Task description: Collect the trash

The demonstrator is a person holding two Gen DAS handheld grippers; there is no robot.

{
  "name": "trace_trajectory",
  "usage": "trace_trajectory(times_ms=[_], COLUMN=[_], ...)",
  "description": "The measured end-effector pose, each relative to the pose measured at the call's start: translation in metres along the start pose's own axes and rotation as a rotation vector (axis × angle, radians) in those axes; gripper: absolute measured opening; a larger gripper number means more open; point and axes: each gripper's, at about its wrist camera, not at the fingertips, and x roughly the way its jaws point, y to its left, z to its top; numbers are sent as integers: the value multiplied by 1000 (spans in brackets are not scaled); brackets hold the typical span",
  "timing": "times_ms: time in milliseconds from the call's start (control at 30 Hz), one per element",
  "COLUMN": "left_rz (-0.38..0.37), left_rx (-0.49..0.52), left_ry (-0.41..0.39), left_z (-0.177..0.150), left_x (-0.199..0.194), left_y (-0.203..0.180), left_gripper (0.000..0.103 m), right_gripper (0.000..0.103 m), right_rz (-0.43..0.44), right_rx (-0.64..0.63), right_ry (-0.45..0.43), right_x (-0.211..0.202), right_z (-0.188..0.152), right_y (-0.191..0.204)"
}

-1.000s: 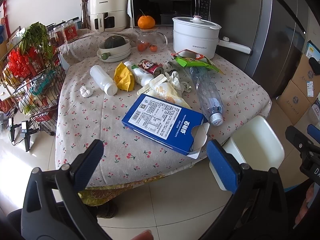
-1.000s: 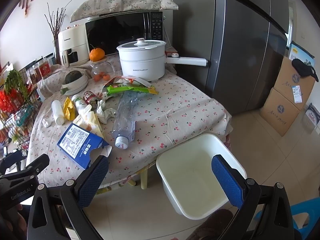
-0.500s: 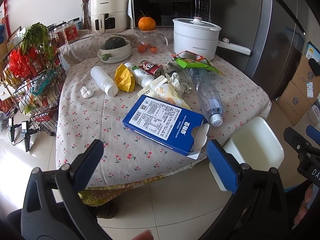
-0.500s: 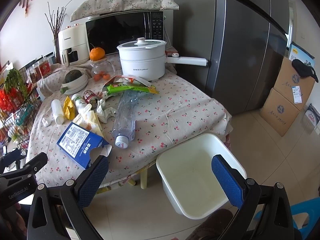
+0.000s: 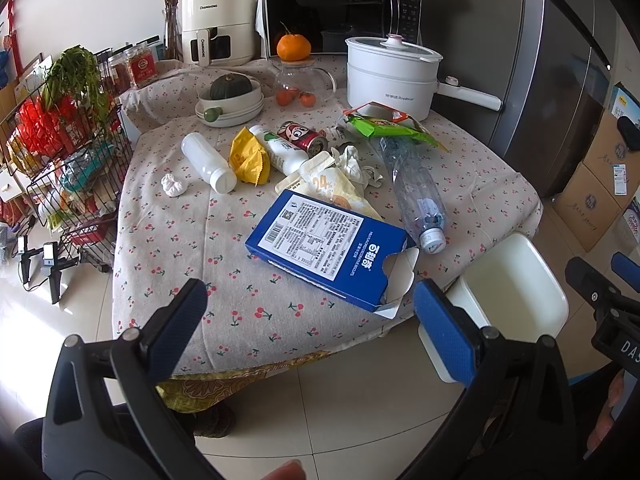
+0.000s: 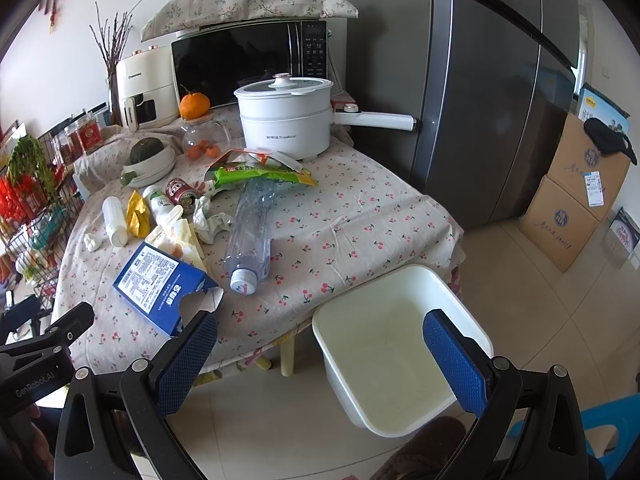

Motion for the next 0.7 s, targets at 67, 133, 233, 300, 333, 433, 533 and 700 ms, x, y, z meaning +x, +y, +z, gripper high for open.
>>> trace_trajectory(times_ms=[67,133,233,300,333,433,533,700], left_rz=[0,-1,1,3,4,5,9,15], left_rx=[0,0,0,-2,-3,-5,-4,-6], left_ry=[0,-1,-1,-2,-2,-6,-9,-15], left_z=[0,0,1,2,3,5,4,3], left_x=[0,0,-1,-1,-2,-3,-3,-3], left_y=[0,0,1,2,2,3,3,4], left_gripper=[102,102,102,102,102,102,102,102], right_gripper=[103,103,103,103,103,103,103,103], right_rz=[0,0,-1,-1,-1,-2,-2,-4], right_rx=[0,0,0,1,0,0,-1,-1], right_ry=[0,0,1,2,1,2,4,6], right_x=[0,0,0,0,0,0,2,2], right_z=[0,0,-1,-4,-3,-3,-8,-10], right_y=[0,0,0,0,0,0,0,0])
